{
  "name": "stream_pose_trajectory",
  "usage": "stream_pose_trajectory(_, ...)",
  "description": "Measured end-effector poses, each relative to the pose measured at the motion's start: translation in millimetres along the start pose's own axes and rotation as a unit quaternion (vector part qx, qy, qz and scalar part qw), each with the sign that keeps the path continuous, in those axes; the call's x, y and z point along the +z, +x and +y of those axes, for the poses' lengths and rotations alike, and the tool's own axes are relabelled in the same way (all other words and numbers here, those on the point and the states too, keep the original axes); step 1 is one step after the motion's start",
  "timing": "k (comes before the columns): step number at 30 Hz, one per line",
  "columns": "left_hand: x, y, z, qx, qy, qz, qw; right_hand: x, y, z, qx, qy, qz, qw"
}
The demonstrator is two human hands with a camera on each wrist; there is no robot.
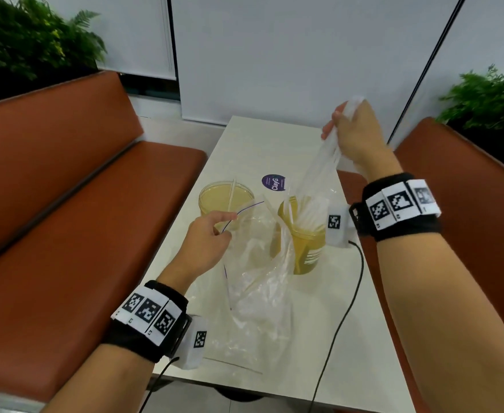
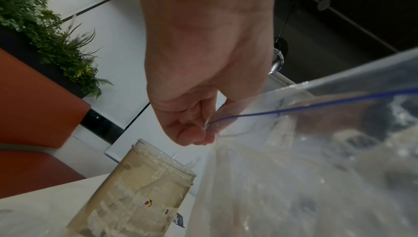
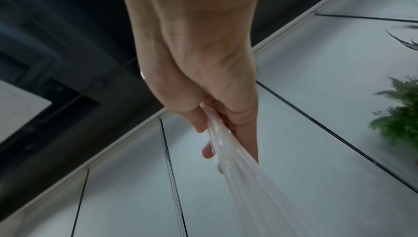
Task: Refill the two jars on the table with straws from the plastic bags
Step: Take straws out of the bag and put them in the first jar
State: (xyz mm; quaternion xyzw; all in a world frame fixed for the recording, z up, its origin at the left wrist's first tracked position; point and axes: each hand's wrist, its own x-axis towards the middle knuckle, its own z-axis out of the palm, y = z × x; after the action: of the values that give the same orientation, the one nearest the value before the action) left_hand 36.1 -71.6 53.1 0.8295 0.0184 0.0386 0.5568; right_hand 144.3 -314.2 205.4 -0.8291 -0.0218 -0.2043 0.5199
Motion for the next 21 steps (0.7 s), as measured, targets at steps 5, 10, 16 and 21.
stream_pose_trajectory(5, 1.3, -0.7, 4.2, 0.014, 0.0, 0.002, 1.0, 25.2, -10.3, 58.9, 0.03, -0.051, -0.047, 0.997)
stream_pose_trajectory(10, 5.8, 2.1, 7.7, 0.015, 0.0, 0.003, 1.0, 42.2, -25.2, 102.8, 0.067, -0.079, -0.102, 0.989)
stream_pose_trajectory(16, 7.3, 3.7, 14.5, 0.026, 0.009, -0.008, 1.0, 30.6, -32.1, 100.6, -0.024, 0.016, 0.033, 0.999)
stream_pose_trajectory(21, 5.7, 0.9, 29.6, 0.052, 0.05, -0.047, 0.996, 34.9, -32.4, 113.3, -0.095, -0.173, -0.037, 0.98)
